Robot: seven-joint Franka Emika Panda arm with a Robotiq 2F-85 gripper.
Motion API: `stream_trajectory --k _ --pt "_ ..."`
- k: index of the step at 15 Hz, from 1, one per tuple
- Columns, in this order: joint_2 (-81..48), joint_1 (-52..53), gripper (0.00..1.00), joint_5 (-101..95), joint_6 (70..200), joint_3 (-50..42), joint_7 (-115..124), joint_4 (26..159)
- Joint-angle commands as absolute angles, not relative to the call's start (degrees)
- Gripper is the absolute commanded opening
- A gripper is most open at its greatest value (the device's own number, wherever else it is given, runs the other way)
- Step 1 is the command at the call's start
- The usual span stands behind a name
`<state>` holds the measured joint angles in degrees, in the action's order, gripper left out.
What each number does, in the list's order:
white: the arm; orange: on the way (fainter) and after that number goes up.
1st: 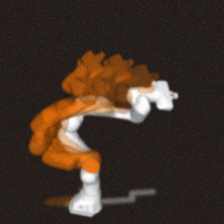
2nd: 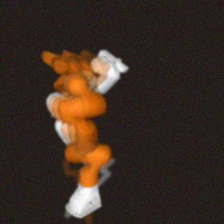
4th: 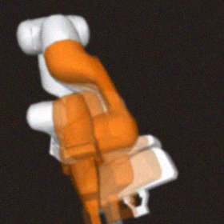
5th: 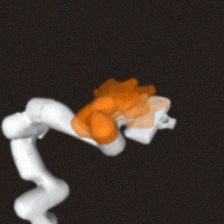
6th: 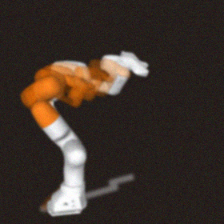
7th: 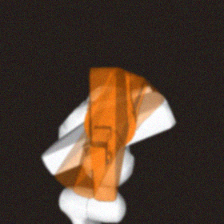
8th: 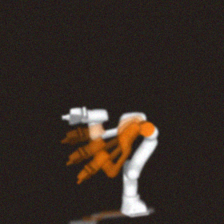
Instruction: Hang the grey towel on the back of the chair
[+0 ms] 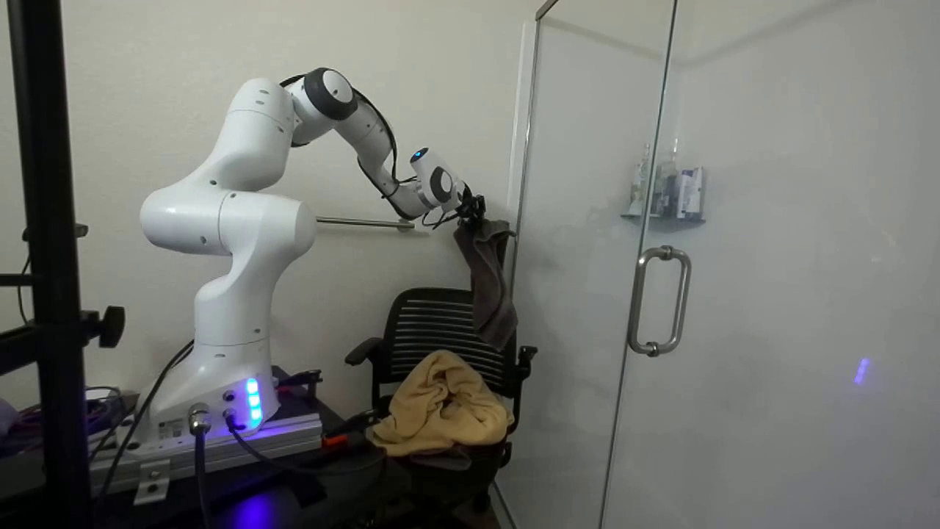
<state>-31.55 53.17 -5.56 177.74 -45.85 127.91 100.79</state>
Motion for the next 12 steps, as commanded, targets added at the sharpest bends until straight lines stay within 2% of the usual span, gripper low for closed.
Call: stream_trajectory --k 1,6,10,11,12 --pt "-34.9 61.5 0.03 -5.2 165.2 -48.8 133.0 97.2" --pt "-33.5 61.0 0.03 -9.9 145.9 -44.1 140.6 94.2" --pt "-32.9 56.6 0.03 -12.9 139.9 -42.4 149.5 92.5" --pt "-33.1 54.7 0.37 -13.1 138.4 -41.1 150.6 91.5" --pt "-32.4 55.1 0.38 -16.0 140.9 -39.9 150.7 93.0"
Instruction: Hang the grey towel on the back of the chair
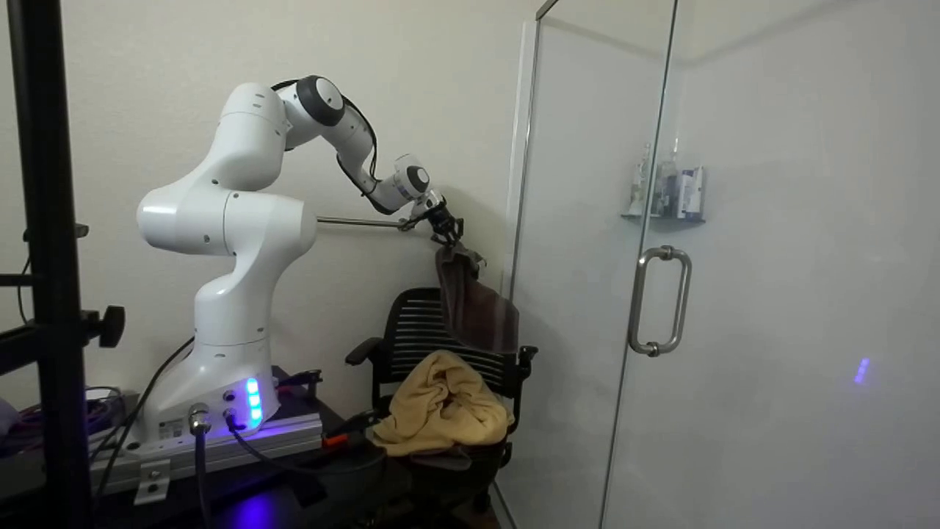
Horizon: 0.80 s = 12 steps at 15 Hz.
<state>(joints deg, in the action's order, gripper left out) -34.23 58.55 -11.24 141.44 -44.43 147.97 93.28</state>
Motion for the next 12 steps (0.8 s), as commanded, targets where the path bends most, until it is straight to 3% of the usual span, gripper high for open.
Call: stream_trajectory --k 1,4,5,7,10,11,12 --pt "-32.3 53.5 0.18 -17.3 140.6 -38.7 151.2 92.6" --pt "-33.6 55.9 0.38 -14.4 141.4 -41.3 149.2 92.9" --pt "-33.5 56.0 0.63 -14.4 141.4 -41.1 149.3 92.9" --pt "-33.4 56.1 0.69 -13.9 142.0 -40.9 149.2 93.5" --pt "-33.6 56.3 0.91 -14.2 141.4 -41.0 149.2 93.1" --pt "-33.6 56.4 0.74 -14.2 141.4 -41.0 149.2 93.1" --pt "-33.6 56.4 0.80 -14.2 141.4 -41.0 149.2 93.1"
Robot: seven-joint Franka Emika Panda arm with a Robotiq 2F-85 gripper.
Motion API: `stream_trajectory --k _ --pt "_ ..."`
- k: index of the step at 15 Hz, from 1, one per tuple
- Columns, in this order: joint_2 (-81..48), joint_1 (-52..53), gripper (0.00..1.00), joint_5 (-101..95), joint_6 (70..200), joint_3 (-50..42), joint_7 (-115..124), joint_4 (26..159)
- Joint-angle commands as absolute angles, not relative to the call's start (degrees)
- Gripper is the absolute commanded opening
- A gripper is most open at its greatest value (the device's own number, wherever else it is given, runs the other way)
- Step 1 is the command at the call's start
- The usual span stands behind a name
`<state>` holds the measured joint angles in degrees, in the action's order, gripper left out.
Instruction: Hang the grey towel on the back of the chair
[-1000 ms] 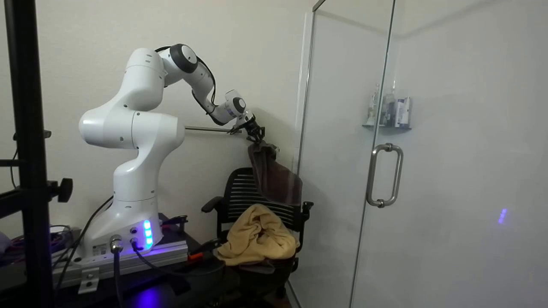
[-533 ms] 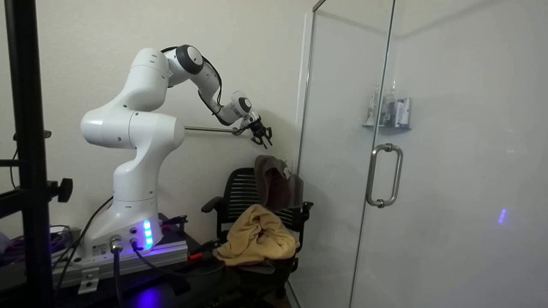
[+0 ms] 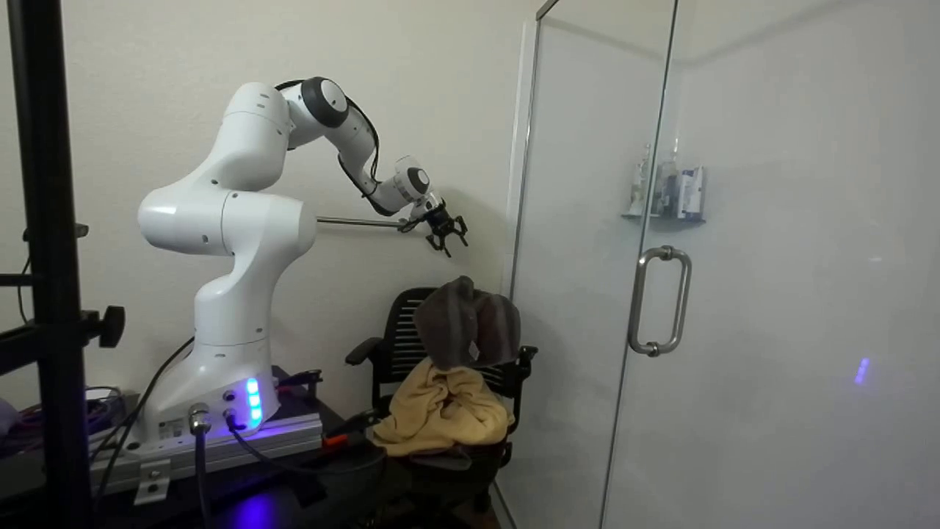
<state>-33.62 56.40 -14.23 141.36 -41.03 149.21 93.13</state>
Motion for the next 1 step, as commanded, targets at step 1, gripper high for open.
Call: stream_trajectory --k 1 --pt "-33.6 56.4 0.88 -14.2 141.4 -41.0 149.2 93.1"
